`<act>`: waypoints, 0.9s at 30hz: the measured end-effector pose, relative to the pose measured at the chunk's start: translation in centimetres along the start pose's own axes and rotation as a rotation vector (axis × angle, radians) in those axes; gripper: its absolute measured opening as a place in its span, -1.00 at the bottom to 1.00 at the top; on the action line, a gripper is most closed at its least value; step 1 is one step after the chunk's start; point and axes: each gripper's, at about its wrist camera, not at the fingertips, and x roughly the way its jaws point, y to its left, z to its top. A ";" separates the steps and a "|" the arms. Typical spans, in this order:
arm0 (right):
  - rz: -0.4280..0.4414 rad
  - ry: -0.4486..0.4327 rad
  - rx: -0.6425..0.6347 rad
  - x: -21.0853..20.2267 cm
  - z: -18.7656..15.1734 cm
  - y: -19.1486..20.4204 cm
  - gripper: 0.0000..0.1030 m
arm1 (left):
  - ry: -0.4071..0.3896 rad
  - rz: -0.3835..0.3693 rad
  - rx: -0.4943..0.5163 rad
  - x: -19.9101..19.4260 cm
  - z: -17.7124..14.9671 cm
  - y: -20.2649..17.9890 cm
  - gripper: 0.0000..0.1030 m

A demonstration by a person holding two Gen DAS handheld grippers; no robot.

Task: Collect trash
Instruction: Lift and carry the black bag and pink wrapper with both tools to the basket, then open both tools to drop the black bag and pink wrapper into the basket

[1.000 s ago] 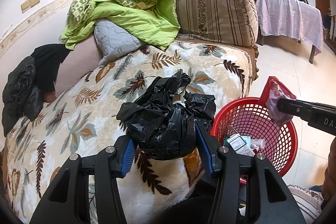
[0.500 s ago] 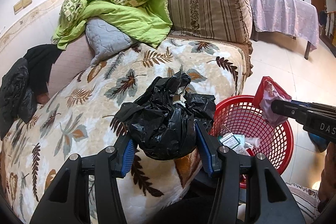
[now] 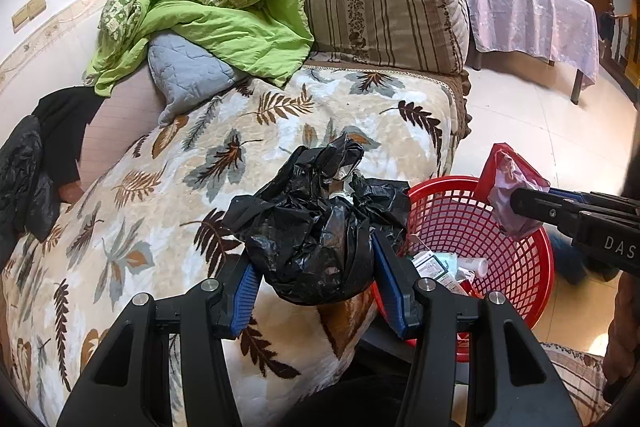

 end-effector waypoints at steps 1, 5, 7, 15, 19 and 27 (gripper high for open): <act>-0.001 0.001 0.001 0.0 0.0 0.0 -0.46 | 0.004 -0.007 0.004 0.1 0.0 0.0 0.00; -0.007 0.003 0.007 0.1 0.1 -0.2 -0.46 | 0.031 -0.060 -0.006 0.6 0.3 0.0 0.00; -0.009 0.001 0.009 0.1 0.1 -0.4 -0.46 | 0.045 -0.087 -0.011 0.8 0.5 0.0 0.00; -0.010 0.001 0.025 0.3 0.4 -0.8 -0.45 | 0.086 -0.151 0.006 1.6 0.9 -0.9 0.00; -0.007 0.007 0.030 0.5 0.4 -0.8 -0.45 | 0.097 -0.161 0.022 1.9 1.0 -1.4 0.00; -0.009 0.011 0.034 0.8 0.6 -1.1 -0.45 | 0.114 -0.182 0.049 2.3 1.2 -2.0 0.00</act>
